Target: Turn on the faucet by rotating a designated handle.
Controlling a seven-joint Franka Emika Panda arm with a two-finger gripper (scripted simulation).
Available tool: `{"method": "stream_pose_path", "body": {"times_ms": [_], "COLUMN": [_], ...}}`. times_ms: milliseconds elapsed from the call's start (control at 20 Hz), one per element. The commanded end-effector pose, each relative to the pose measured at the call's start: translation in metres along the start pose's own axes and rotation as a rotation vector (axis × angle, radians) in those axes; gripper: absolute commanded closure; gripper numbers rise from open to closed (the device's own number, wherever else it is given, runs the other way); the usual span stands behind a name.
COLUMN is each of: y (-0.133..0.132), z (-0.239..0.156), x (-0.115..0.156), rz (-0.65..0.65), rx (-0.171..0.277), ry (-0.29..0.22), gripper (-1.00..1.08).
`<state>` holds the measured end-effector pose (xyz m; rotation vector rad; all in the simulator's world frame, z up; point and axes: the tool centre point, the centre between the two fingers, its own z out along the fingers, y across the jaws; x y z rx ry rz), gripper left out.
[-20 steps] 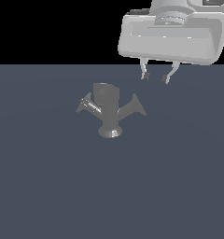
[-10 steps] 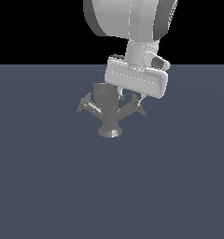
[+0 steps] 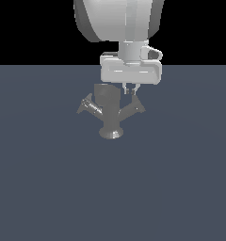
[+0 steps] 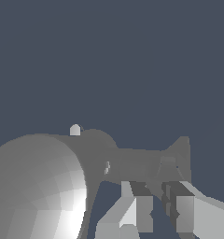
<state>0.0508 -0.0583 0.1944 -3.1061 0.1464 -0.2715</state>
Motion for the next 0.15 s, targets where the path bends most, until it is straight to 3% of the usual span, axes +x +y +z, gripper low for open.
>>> {"method": "stream_pose_path", "body": {"times_ms": [0, 50, 100], "y": [-0.047, 0.013, 0.060], "z": [0.006, 0.007, 0.008], "x": [0.029, 0.041, 0.046], "rz": [-0.155, -0.129, -0.084], "rx": [-0.002, -0.041, -0.100], "ry": [0.070, 0.096, 0.112], "gripper": [0.83, 0.44, 0.50]}}
